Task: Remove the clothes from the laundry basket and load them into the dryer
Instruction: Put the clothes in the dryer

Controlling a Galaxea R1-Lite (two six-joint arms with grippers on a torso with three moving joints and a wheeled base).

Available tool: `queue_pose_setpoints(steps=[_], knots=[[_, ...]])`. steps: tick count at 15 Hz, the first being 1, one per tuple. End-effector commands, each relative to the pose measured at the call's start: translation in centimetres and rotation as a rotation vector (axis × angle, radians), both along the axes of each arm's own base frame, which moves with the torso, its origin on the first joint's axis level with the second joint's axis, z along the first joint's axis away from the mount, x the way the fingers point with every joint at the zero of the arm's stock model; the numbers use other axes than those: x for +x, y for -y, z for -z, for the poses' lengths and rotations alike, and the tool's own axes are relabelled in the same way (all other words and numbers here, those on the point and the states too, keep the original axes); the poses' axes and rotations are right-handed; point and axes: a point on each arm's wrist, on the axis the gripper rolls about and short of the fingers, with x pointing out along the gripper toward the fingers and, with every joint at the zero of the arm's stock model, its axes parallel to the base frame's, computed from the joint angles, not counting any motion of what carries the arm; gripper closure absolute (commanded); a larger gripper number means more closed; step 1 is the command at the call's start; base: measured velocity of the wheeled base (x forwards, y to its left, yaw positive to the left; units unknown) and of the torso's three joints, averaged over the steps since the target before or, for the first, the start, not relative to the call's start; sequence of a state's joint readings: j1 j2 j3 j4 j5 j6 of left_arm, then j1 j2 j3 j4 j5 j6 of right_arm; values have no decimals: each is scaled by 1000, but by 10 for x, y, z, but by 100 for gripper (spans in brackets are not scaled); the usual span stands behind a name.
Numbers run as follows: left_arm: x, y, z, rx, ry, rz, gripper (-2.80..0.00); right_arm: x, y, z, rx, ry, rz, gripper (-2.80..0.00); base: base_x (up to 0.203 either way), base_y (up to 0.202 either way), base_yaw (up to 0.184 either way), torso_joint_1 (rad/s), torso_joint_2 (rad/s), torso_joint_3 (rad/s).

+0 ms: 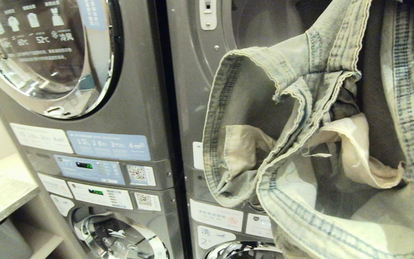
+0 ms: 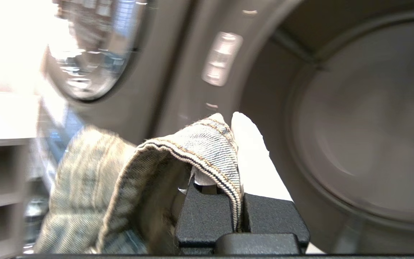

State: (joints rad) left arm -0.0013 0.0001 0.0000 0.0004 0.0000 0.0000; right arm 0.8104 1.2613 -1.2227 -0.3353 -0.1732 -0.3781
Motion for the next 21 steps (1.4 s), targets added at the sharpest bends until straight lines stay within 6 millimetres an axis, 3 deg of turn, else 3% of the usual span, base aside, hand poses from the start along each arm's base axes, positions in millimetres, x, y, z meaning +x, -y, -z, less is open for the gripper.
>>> queue_pose_setpoints(steps=[1, 5, 9, 12, 14, 17, 19, 21], knots=[[0, 0, 0, 0, -1, 0, 0, -3, 4, 0, 5, 3, 12, 0, 0, -9, 172, 8, 1, 5], [0, 0, 0, 0, -1, 0, 0, -6, 8, -6, 32, 17, 30, 0, 1, -8, 173, 5, 2, 3], [0, 0, 0, 0, 0, 0, 0, -4, 20, -31, 168, 29, 89, 0, -1, -6, 124, 4, 3, 3], [0, 0, 0, 0, 0, 0, 0, 14, 35, -54, 246, 76, 267, 0, 0, 0, 0, 0, 0, 0], [0, 0, 0, 0, -2, 0, 0, 34, 40, -73, 303, 115, 387, 0, 0, 0, 0, 0, 0, 0], [0, 0, 0, 0, 0, 0, 0, 87, 36, -87, 364, 140, 544, 0, 0, 0, 0, 0, 0, 0], [0, 0, 0, 0, -1, 0, 0, 127, 47, -86, 416, 151, 679, 0, 0, 0, 0, 0, 0, 0], [0, 0, 0, 0, 0, 0, 0, 168, 57, -70, 469, 173, 763, 0, 0, 0, 0, 0, 0, 0]])
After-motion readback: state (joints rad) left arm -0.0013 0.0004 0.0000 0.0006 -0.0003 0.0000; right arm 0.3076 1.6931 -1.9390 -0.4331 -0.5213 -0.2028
